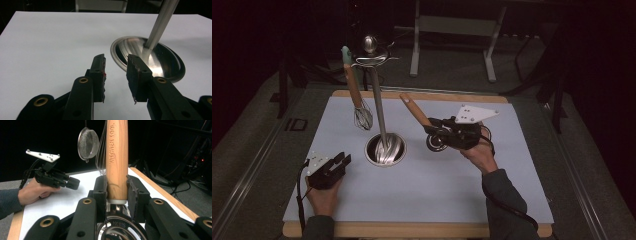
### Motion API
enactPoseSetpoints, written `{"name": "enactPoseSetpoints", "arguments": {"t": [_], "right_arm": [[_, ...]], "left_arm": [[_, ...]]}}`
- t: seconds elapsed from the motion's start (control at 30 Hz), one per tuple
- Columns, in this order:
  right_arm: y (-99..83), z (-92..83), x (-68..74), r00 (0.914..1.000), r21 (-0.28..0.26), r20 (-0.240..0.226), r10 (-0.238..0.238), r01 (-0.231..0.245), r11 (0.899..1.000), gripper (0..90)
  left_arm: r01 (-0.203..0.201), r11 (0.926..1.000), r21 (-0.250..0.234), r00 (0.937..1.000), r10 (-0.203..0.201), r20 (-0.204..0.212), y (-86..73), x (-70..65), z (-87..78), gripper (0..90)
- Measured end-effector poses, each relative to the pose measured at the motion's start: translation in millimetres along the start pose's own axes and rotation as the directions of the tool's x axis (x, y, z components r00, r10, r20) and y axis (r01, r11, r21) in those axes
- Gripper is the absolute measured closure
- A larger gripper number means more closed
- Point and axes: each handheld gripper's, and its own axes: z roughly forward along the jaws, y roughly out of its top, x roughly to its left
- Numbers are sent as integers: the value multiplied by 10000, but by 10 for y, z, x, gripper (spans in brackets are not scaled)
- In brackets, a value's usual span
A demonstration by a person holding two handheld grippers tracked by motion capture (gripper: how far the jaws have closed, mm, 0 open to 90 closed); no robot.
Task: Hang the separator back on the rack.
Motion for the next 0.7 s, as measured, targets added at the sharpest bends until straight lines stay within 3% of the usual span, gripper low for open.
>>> {"name": "enactPoseSetpoints", "arguments": {"t": [0.33,0.7], "right_arm": [[125,23,21,9997,-247,-133,-211,208,9995,709],[285,36,31,9981,-256,68,-620,621,9977,709]], "left_arm": [[-5,10000,1,10000,5,11,0,-2,1,683],[4,10000,0,10000,-4,45,-1,3,2,683]]}}
